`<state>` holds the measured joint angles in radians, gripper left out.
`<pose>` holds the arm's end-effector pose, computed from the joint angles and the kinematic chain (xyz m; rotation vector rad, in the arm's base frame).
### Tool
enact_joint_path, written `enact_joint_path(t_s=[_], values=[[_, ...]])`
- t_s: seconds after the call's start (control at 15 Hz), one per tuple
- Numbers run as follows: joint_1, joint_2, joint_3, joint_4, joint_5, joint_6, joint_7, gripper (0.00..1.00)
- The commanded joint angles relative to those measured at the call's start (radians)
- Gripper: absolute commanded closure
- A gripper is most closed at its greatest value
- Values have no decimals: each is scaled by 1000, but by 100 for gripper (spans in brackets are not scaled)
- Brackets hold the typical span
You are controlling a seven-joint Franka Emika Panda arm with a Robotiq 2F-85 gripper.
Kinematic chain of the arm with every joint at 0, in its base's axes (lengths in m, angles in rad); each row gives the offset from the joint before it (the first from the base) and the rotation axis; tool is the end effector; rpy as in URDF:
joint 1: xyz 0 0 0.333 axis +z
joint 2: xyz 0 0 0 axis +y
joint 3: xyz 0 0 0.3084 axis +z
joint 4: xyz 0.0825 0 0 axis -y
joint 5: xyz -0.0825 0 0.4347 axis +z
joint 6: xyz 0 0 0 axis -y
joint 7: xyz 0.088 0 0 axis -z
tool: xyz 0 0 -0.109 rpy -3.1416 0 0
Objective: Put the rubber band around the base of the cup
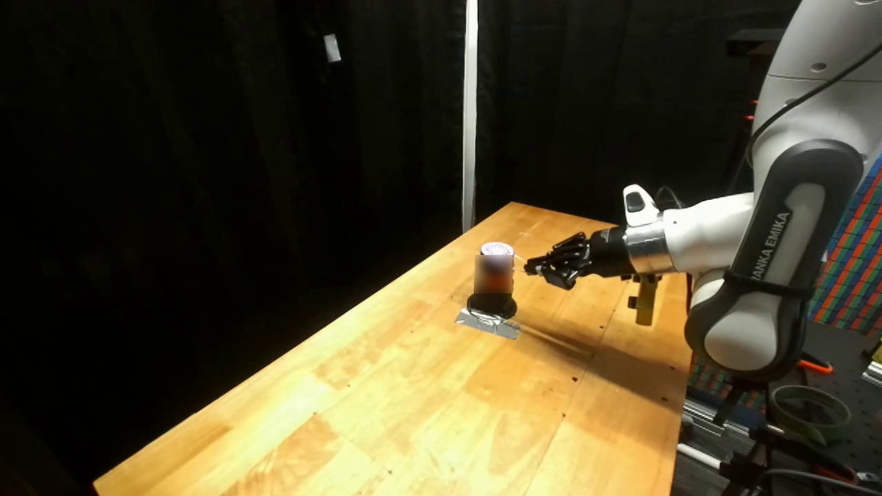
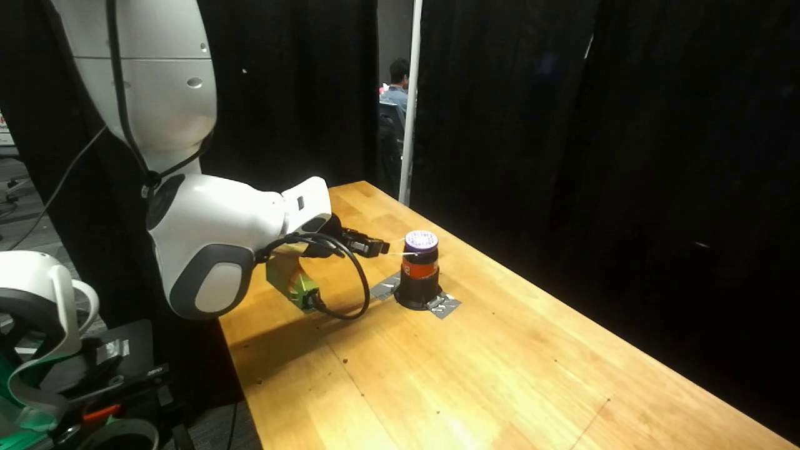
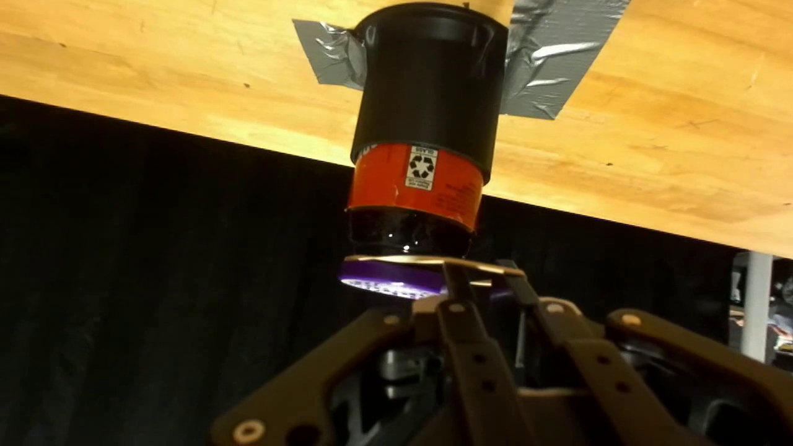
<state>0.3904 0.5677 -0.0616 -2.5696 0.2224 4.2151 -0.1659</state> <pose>0.4406 0.1161 0.1417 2.6158 0.3962 1.5948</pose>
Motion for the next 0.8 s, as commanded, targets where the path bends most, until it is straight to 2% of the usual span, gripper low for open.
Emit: enact_joint_path(t_s=[0.0,0.2,0.27,0.33,0.6,0.73], values=[[-73,-152,55,-54,-6,-168,-2,83],[-68,-301,43,-69,87,-398,-52,84],[-53,-353,32,-65,138,-476,-80,84],[-5,-411,-8,-51,225,-561,-134,84],[95,-568,-84,-27,525,-648,-467,84],[101,-619,-89,-11,700,-722,-627,83]])
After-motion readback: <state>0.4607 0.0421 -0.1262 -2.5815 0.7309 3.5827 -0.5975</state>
